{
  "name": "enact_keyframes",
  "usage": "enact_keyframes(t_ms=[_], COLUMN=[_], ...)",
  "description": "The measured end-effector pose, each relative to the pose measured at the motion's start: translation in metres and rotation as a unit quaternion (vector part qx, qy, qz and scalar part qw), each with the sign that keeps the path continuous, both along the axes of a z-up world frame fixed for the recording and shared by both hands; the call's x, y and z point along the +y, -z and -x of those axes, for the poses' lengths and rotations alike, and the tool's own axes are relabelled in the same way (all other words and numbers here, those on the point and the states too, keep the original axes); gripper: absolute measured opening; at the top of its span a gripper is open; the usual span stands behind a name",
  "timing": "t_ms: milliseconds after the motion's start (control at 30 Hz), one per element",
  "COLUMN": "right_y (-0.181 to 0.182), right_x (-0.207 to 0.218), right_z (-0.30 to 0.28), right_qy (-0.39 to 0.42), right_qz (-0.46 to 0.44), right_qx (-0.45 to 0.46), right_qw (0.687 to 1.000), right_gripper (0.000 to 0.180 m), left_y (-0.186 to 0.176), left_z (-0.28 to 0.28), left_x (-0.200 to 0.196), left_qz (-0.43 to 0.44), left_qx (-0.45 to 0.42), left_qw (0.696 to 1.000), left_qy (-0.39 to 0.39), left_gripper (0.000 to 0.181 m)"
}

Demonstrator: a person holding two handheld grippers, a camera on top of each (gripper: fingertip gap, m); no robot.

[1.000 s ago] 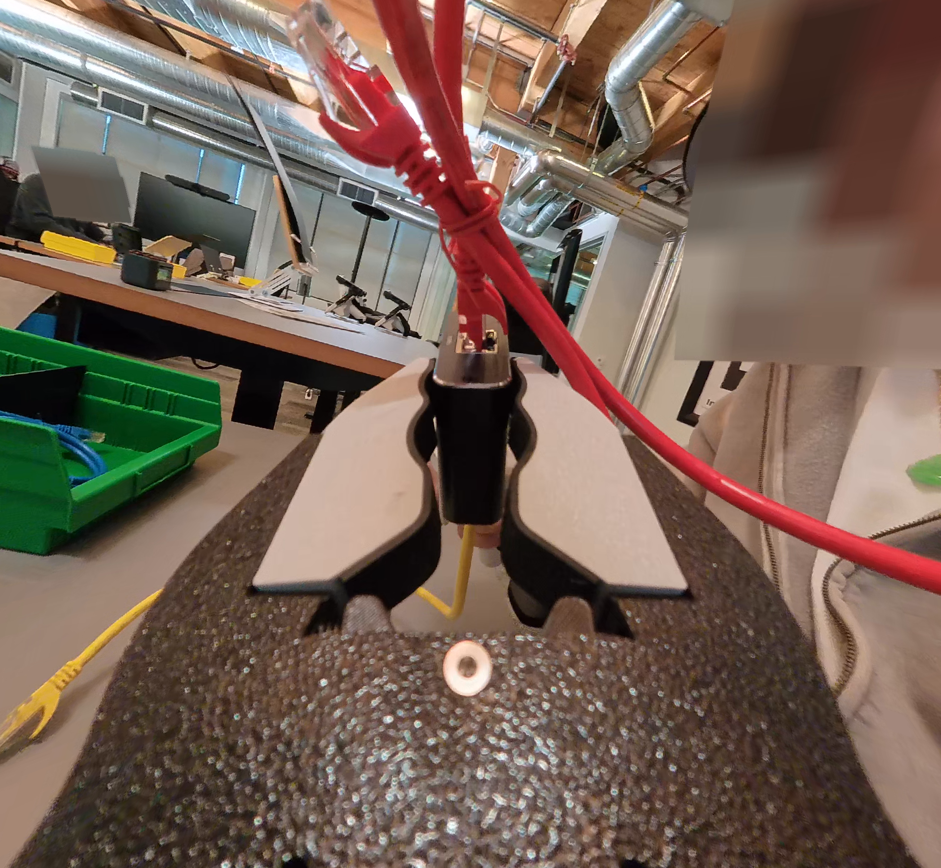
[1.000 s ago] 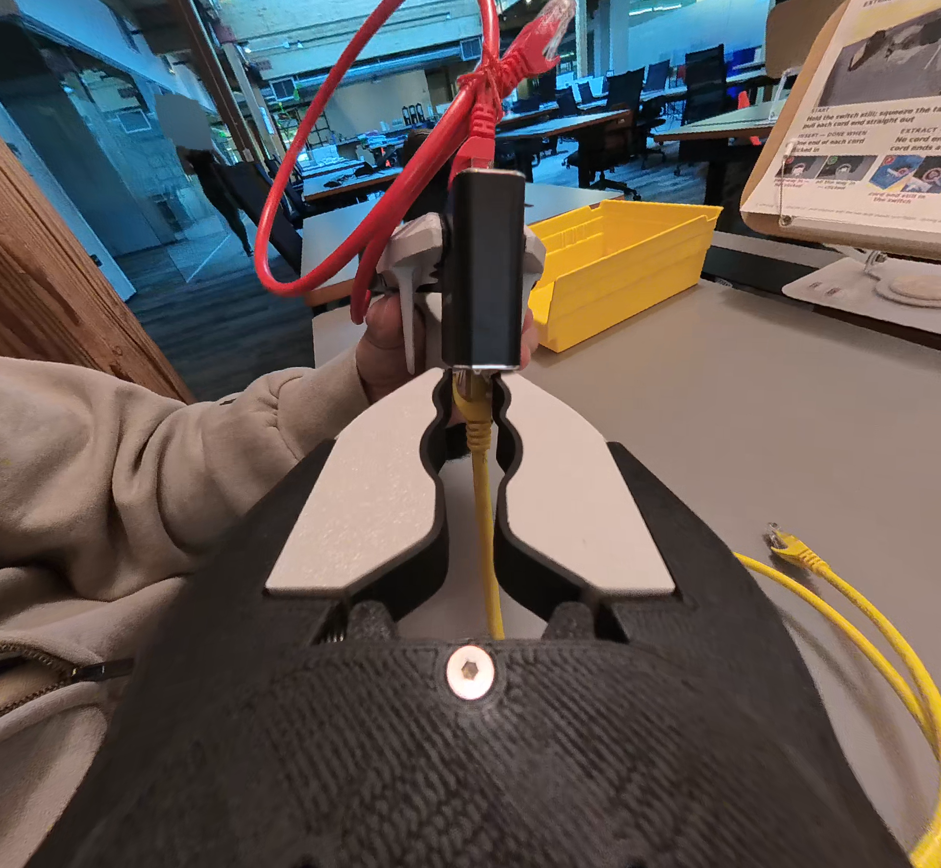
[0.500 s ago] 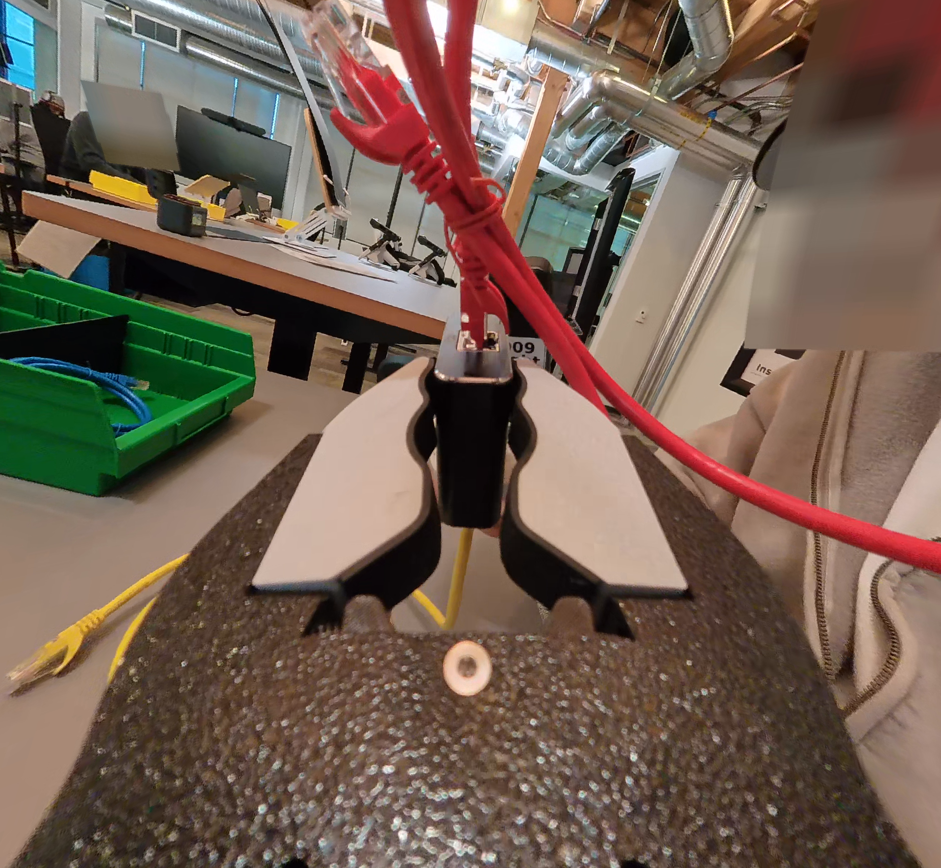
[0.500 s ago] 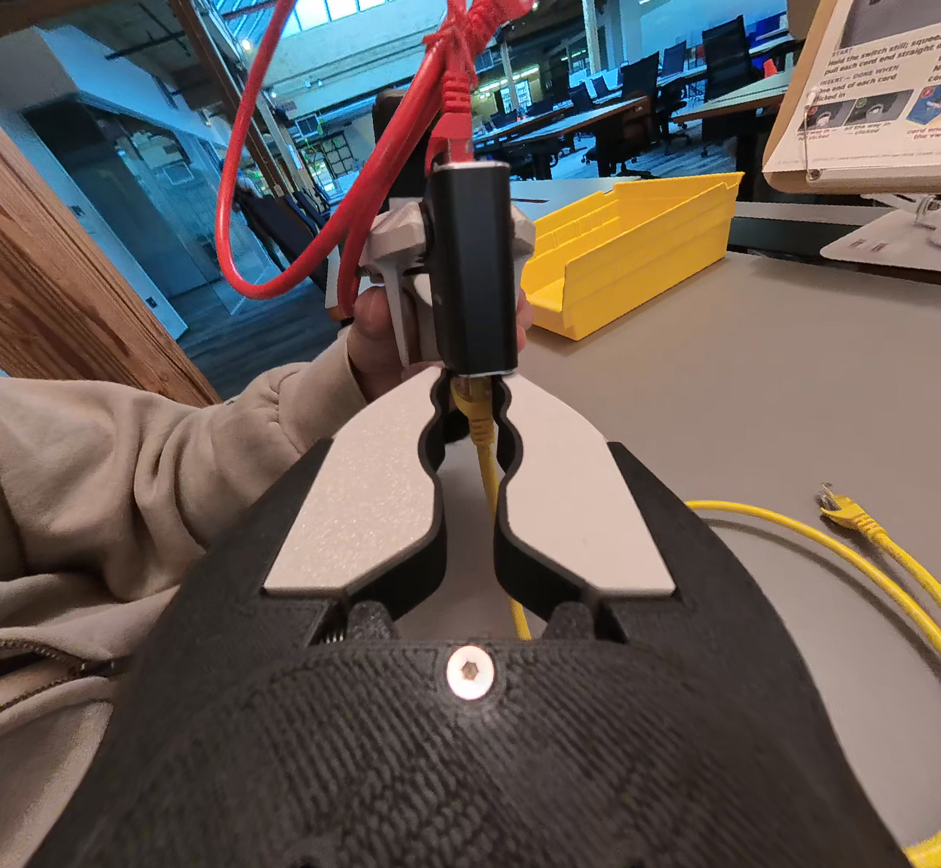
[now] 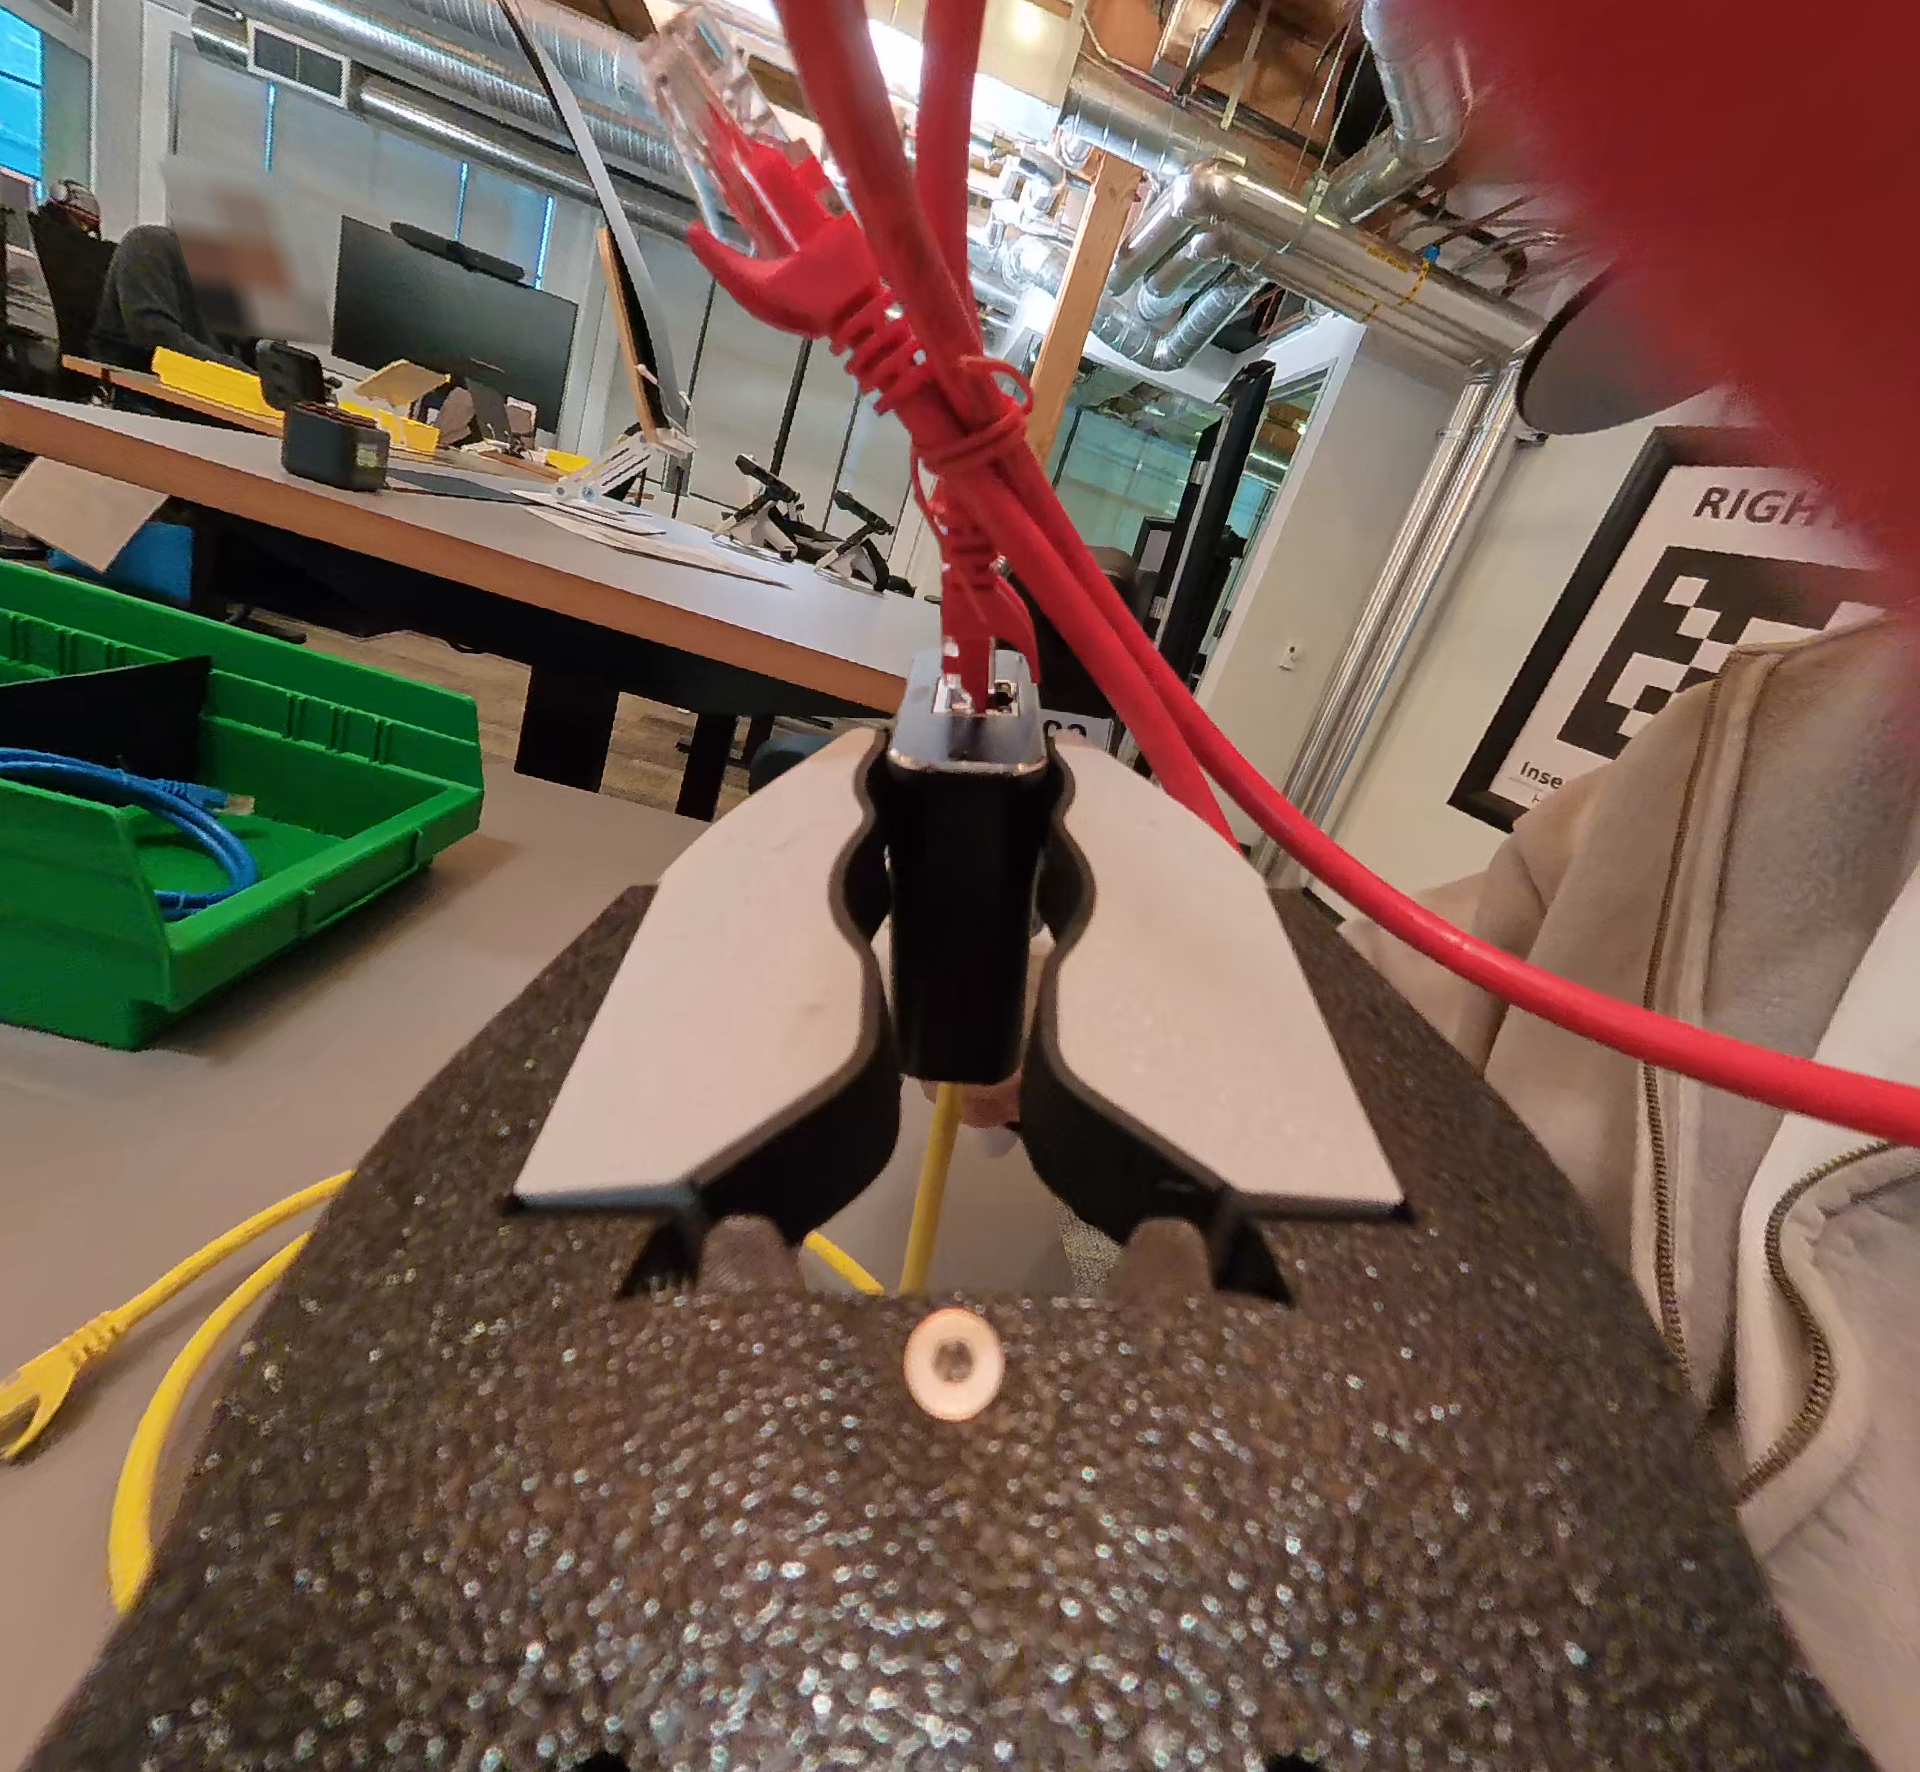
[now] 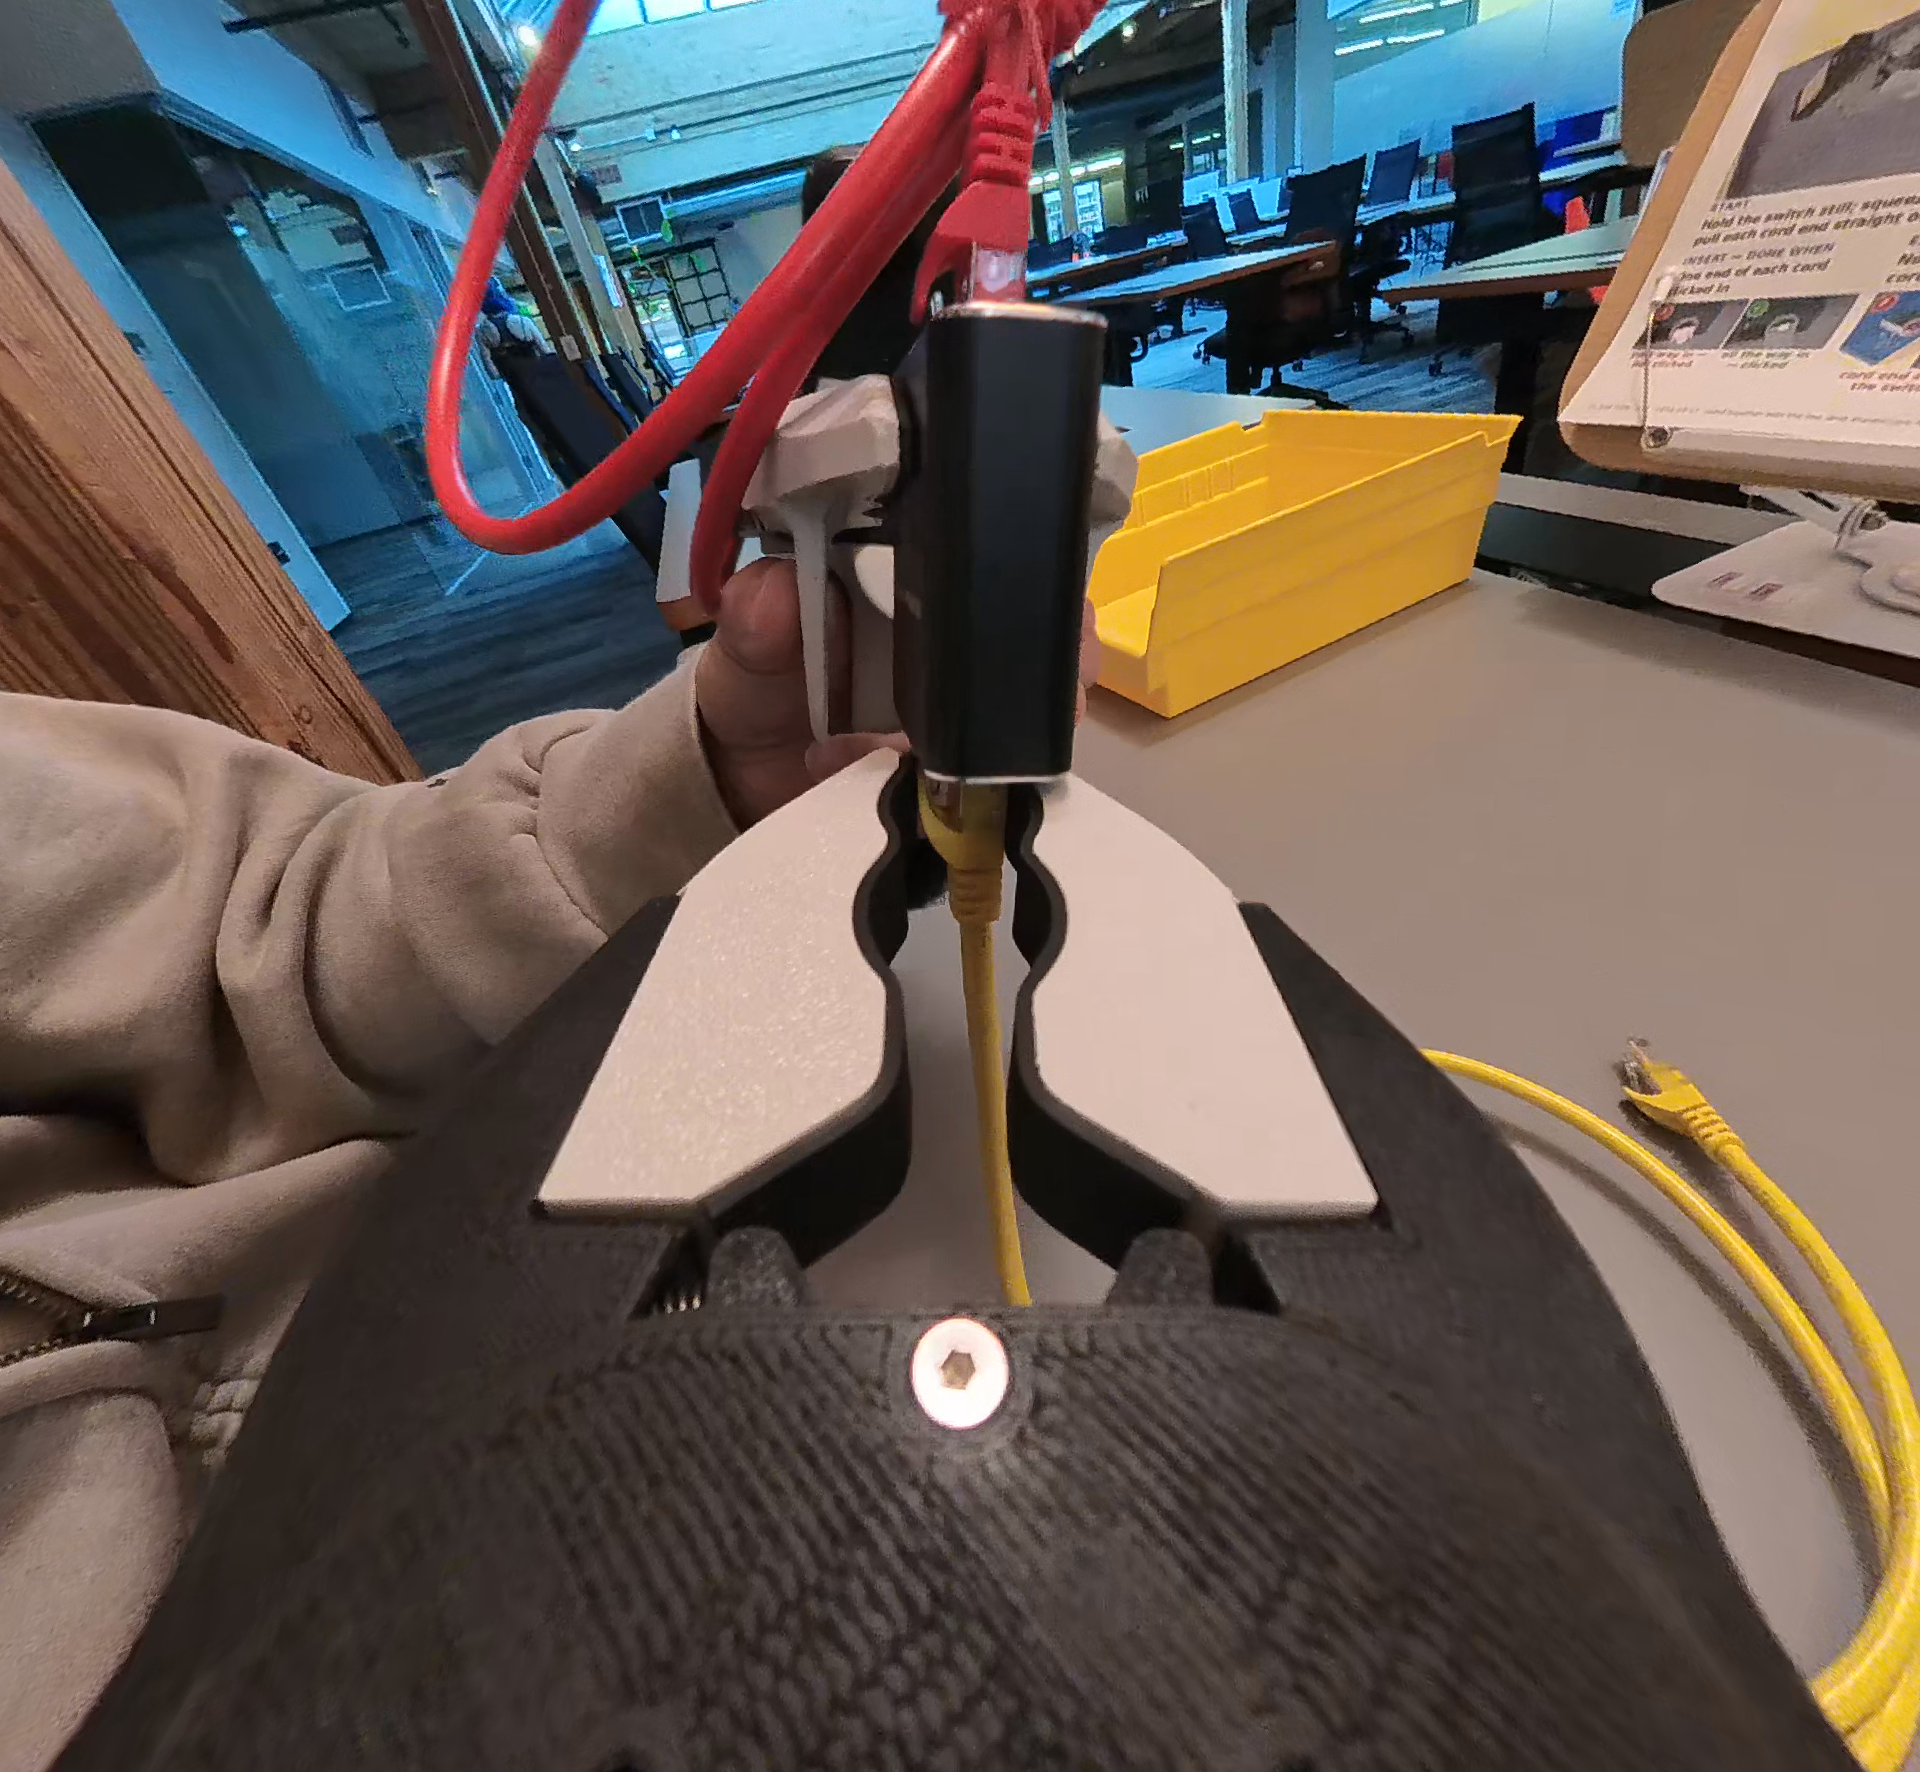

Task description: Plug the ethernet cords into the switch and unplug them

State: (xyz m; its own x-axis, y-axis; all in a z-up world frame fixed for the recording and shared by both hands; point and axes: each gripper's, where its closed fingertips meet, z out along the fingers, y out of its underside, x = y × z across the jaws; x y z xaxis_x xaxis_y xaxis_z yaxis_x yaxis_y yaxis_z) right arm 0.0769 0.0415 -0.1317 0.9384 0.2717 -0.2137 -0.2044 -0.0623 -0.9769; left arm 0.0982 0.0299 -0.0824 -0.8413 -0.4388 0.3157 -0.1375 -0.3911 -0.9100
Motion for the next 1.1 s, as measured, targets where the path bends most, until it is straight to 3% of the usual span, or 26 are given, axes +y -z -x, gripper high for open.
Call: enact_keyframes(t_ms=[367, 1100], right_y=[0.007, 0.029], right_x=[-0.002, 0.003], right_z=[0.006, 0.008], right_qy=[-0.019, -0.101], right_qz=[0.032, 0.043], right_qx=[-0.010, 0.089], right_qw=[0.999, 0.990], right_gripper=[0.015, 0.017], left_y=[0.004, 0.025], left_z=[0.004, -0.003], left_x=[-0.005, 0.000], left_qz=[-0.030, -0.051], left_qx=[-0.006, 0.012], left_qw=[0.999, 0.999], left_qy=[0.014, -0.013], left_gripper=[0.024, 0.024])
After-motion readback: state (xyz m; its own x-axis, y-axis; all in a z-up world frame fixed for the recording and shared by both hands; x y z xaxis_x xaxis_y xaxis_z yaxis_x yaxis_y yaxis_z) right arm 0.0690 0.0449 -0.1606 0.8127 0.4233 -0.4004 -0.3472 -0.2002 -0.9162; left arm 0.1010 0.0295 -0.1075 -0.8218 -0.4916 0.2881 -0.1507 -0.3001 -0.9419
